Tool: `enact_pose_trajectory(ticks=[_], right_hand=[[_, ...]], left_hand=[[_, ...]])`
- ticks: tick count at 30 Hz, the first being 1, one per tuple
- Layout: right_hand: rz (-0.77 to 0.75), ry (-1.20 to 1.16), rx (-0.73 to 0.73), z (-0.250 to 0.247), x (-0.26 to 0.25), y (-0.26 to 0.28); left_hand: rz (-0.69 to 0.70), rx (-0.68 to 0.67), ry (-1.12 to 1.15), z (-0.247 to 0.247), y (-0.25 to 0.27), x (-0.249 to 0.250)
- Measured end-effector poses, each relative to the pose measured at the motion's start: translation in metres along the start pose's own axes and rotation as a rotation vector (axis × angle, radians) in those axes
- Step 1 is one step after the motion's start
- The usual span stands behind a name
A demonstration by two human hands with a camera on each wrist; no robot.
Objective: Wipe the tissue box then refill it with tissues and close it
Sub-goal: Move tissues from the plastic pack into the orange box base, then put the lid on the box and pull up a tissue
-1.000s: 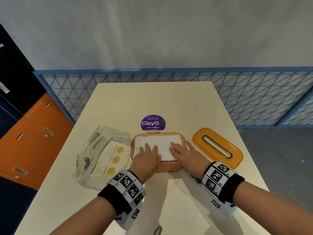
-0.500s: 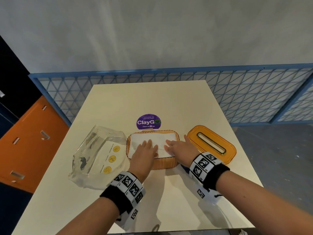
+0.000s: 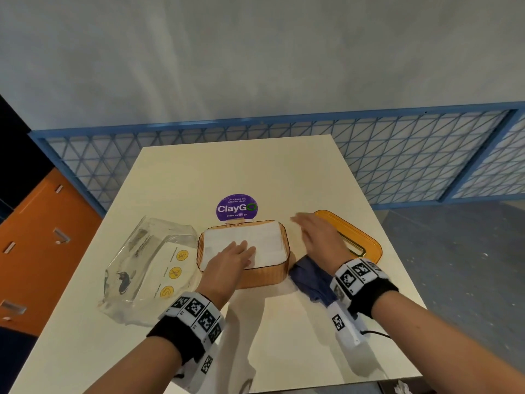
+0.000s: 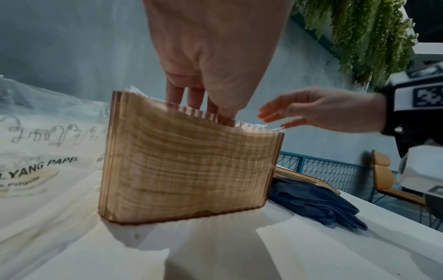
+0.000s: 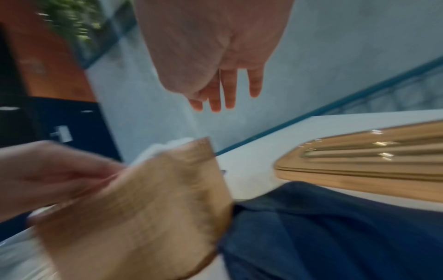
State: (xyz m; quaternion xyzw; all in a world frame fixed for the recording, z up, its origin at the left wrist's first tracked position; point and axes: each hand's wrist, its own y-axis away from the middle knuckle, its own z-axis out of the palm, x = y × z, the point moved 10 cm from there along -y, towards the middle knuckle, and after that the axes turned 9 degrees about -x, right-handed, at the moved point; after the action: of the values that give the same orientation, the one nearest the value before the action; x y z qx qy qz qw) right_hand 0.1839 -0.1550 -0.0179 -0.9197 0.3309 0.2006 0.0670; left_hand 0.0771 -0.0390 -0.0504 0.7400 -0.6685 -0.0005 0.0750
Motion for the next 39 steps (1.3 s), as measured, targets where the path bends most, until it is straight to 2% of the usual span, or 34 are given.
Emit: enact_pose_trajectory(ticks=[2, 5, 9, 13, 15, 18, 21, 24, 26, 29, 31, 33, 36, 37, 38, 39], right_hand=[[0.16, -0.014, 0.033, -0.002, 0.05, 0.003], [0.419, 0.098, -0.187, 0.024, 0.112, 0.008], [0.611, 0.185, -0.37, 0.041, 0.152, 0.011], [0.637, 0.261, -0.468, 0.047, 0.164, 0.009], [0.62, 0.287, -0.474, 0.045, 0.165, 0.007], [0.625, 0.199, -0.46, 0.035, 0.159, 0.004], [0.506, -0.015, -0.338, 0.017, 0.126, -0.012], [0.199, -0.24, -0.323, 0.005, 0.056, -0.024], [0.002, -0.21, -0.377, 0.007, 0.006, -0.02], [-0.188, -0.043, -0.412, 0.022, -0.043, -0.014], [-0.215, 0.003, -0.436, 0.031, -0.053, -0.015], [-0.22, 0.022, -0.449, 0.033, -0.057, -0.018], [-0.224, 0.06, -0.487, 0.035, -0.062, -0.022], [-0.221, 0.073, -0.499, 0.036, -0.063, -0.025], [-0.218, 0.088, -0.506, 0.037, -0.064, -0.027], [-0.215, 0.106, -0.512, 0.037, -0.064, -0.03]], left_hand=[[-0.007, -0.011, 0.002, 0.003, -0.002, -0.001], [-0.029, -0.087, 0.047, 0.001, -0.004, 0.002], [-0.089, -0.247, -0.026, 0.013, -0.005, -0.001], [-0.1, -0.267, -0.062, 0.016, -0.007, -0.002], [-0.11, -0.278, -0.068, 0.018, -0.009, -0.004], [-0.112, -0.272, -0.039, 0.019, -0.009, -0.005], [-0.116, -0.202, 0.053, 0.016, -0.009, -0.008], [-0.082, -0.166, 0.108, 0.013, -0.008, -0.004], [-0.072, -0.08, 0.167, 0.011, -0.008, -0.007], [-0.196, -0.03, 0.299, 0.016, 0.008, -0.027], [-0.263, 0.1, 0.438, 0.008, 0.019, -0.034], [-0.261, 0.206, 0.6, -0.007, 0.029, -0.031], [-0.131, 0.289, 0.637, -0.027, 0.031, -0.023], [-0.17, 0.303, 0.633, -0.028, 0.033, -0.031], [-0.274, 0.3, 0.74, -0.02, 0.038, -0.047], [-0.316, 0.248, 0.756, -0.013, 0.041, -0.055]])
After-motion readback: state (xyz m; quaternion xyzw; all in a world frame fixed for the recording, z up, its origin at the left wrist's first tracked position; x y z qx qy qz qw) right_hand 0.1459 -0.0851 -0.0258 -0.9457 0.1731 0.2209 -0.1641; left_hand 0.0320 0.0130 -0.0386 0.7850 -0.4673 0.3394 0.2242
